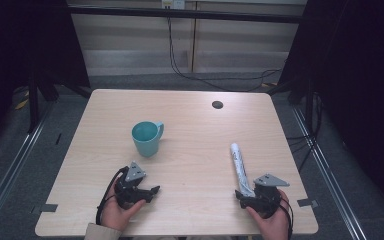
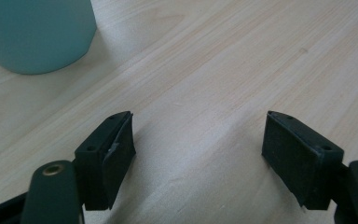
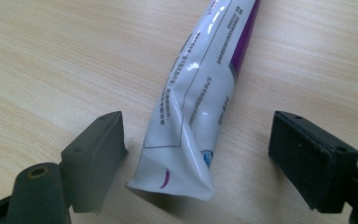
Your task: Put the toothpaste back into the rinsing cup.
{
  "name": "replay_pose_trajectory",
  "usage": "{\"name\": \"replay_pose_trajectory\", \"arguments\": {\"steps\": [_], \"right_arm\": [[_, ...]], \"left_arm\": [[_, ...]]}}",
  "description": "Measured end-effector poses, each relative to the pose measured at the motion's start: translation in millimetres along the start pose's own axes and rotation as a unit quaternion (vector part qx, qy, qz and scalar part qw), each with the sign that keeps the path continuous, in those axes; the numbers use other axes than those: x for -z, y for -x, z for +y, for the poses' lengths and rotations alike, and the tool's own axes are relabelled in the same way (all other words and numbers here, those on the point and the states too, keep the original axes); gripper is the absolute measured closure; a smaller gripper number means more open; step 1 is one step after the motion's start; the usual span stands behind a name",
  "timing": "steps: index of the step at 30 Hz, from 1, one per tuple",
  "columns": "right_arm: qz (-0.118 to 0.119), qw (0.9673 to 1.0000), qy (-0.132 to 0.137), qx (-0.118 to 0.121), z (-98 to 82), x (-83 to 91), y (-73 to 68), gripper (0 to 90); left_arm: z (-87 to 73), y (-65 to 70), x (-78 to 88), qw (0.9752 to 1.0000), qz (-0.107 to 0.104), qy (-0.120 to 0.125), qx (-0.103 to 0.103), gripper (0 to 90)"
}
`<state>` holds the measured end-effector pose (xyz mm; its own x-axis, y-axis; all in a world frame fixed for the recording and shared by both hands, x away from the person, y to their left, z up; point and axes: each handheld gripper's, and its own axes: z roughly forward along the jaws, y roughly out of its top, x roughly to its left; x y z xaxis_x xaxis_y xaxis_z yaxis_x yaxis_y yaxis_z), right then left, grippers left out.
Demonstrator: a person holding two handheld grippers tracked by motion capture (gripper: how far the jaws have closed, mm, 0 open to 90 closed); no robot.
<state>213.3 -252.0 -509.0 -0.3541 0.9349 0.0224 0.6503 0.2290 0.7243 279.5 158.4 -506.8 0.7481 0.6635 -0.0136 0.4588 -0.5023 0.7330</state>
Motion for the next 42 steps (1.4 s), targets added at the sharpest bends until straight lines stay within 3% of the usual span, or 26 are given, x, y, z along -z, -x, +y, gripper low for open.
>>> {"name": "replay_pose_trajectory", "arguments": {"steps": [8, 14, 17, 21, 26, 34, 36, 39, 42], "right_arm": [[-0.002, 1.0, -0.001, 0.0, 0.5, -0.3, -0.2, 18.0], [-0.002, 0.999, -0.044, -0.013, 11.7, -0.9, -0.1, 18.5], [0.015, 0.9973, -0.067, -0.027, 19.6, -0.8, 3.3, 21.1], [0.029, 0.994, -0.096, -0.044, 32.2, 0.5, 7.7, 21.7], [0.037, 0.9888, -0.141, -0.03, 52.6, -3.9, 9.7, 26.0], [0.02, 0.9817, -0.186, -0.032, 76.5, -12.2, 12.9, 28.9], [0.023, 0.9789, -0.199, -0.039, 79.7, -14.8, 13.4, 34.1], [0.03, 0.9747, -0.216, -0.051, 82.1, -19.0, 14.6, 34.7], [0.032, 0.968, -0.243, -0.054, 83.3, -23.6, 13.9, 36.1]], "left_arm": [[0.2, -0.2, 0.0, 1.0, 0.003, -0.001, -0.003, 24.7], [0.1, 0.0, 0.0, 1.0, 0.003, -0.001, -0.002, 24.8], [0.2, -0.3, -0.1, 1.0, 0.003, -0.001, -0.004, 24.7], [0.2, -0.1, -0.1, 1.0, 0.002, -0.001, -0.003, 24.7], [0.1, 0.1, 0.0, 1.0, 0.002, -0.001, -0.003, 24.8], [0.1, 0.1, 0.0, 1.0, 0.002, -0.001, -0.002, 24.8], [0.1, 0.2, -0.1, 1.0, 0.003, 0.0, -0.001, 24.8], [0.1, 0.1, 0.0, 1.0, 0.002, -0.001, -0.002, 24.7], [0.1, 0.1, 0.0, 1.0, 0.002, -0.001, -0.002, 24.8]]}}
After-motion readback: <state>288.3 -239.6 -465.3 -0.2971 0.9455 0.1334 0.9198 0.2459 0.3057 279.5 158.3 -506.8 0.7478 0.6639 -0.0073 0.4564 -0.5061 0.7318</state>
